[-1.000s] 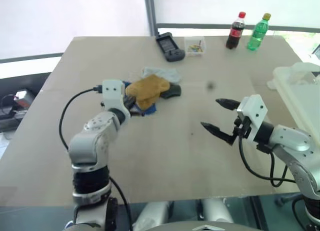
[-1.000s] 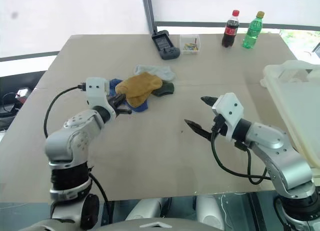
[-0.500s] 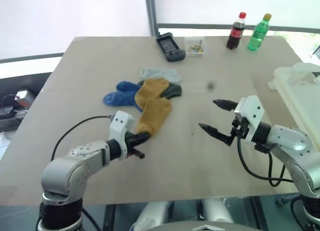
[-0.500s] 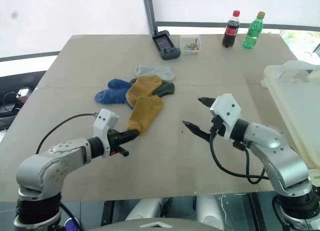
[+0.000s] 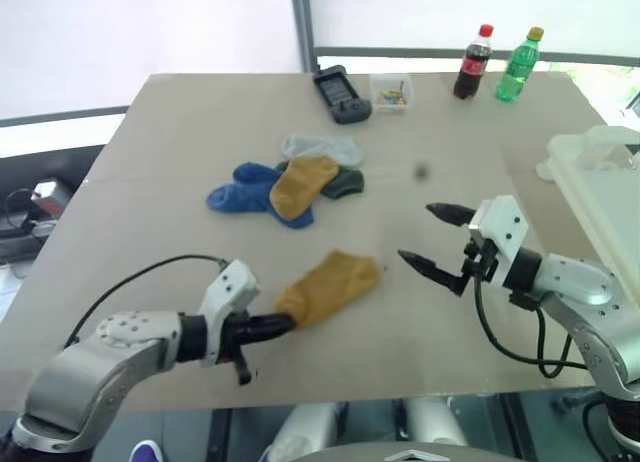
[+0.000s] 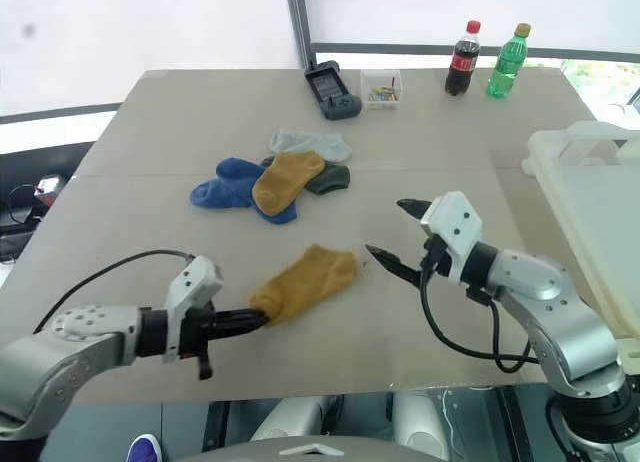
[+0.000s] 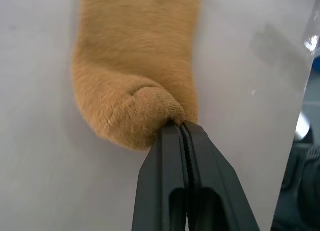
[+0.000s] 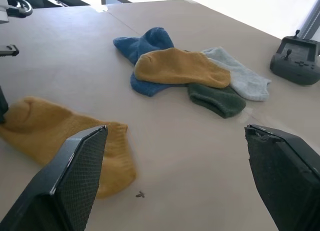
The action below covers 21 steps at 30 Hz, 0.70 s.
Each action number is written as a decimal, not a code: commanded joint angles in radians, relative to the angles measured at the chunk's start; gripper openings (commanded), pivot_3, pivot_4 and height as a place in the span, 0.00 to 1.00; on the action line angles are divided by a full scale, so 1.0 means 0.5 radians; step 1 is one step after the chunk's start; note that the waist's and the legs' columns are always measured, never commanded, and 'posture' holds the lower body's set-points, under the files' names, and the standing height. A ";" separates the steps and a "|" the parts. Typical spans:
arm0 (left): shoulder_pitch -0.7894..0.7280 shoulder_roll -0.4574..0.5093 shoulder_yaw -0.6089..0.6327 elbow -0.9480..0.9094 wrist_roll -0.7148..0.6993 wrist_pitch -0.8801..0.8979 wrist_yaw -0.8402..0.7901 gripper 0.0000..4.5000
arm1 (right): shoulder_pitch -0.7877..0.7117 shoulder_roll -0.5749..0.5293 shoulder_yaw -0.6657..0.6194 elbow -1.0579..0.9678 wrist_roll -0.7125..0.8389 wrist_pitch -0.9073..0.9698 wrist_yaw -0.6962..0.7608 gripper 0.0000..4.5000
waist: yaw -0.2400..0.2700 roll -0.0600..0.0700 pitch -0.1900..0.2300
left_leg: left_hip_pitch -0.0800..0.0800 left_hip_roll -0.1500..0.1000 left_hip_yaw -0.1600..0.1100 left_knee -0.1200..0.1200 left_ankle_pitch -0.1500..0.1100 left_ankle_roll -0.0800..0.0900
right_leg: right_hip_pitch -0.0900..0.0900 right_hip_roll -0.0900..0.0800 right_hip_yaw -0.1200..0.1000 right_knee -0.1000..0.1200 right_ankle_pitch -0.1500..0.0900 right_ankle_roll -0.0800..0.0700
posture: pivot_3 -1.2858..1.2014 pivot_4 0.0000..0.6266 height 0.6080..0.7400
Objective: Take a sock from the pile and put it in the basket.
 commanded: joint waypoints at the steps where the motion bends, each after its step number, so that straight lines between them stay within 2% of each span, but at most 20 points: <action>1: -0.066 0.001 -0.119 0.069 0.152 -0.363 -0.106 0.02 | -0.015 -0.006 0.083 -0.020 0.041 0.005 0.090 1.00 | -0.001 0.000 0.000 | 0.000 0.000 0.000 -0.001 0.000 0.001 | 0.000 0.000 0.000 -0.001 0.000 0.000 | 0.52 0.24 1.00; 3: -0.115 -0.007 -0.241 0.161 0.317 -0.625 -0.145 0.02 | -0.044 0.002 0.191 0.059 -0.007 -0.039 0.161 1.00 | -0.003 0.000 0.000 | 0.000 0.000 0.000 -0.002 -0.001 0.001 | 0.000 -0.001 0.000 -0.002 0.000 0.000 | 0.52 0.24 1.00; 7: -0.226 -0.045 -0.359 0.299 0.406 -0.827 -0.207 0.02 | -0.175 0.079 0.392 0.231 -0.080 -0.097 0.254 1.00 | -0.011 0.000 0.000 | -0.001 0.000 0.001 -0.002 -0.001 0.002 | -0.001 -0.001 0.000 -0.002 0.000 0.000 | 0.52 0.24 1.00; 12: -0.336 -0.086 -0.508 0.375 0.484 -0.946 -0.274 0.02 | -0.297 0.203 0.617 0.513 -0.286 -0.266 0.317 1.00 | -0.009 0.000 0.000 | 0.000 0.001 0.000 -0.002 -0.001 0.002 | -0.001 0.000 0.000 -0.002 0.001 0.000 | 0.52 0.24 1.00; 18: -0.457 -0.164 -0.652 0.435 0.511 -0.974 -0.316 0.02 | -0.339 0.274 0.742 0.859 -0.503 -0.444 0.348 1.00 | -0.009 0.000 0.000 | -0.002 0.000 0.001 0.000 -0.002 0.004 | -0.001 -0.001 -0.003 -0.002 0.001 0.000 | 0.52 0.24 1.00; 20: -0.491 -0.184 -0.685 0.454 0.520 -0.981 -0.326 0.00 | -0.320 0.251 0.765 0.960 -0.589 -0.491 0.345 0.88 | -0.009 0.000 0.000 | -0.001 0.000 0.001 0.001 -0.002 0.004 | -0.001 -0.001 -0.003 -0.001 0.001 0.000 | 0.52 0.24 1.00; 21: -0.502 -0.190 -0.695 0.463 0.530 -0.988 -0.330 0.00 | -0.306 0.243 0.765 0.991 -0.619 -0.507 0.342 0.78 | -0.010 0.000 0.000 | -0.001 0.000 0.001 0.001 -0.002 0.004 | -0.001 0.000 -0.003 -0.001 0.001 0.000 | 0.52 0.24 1.00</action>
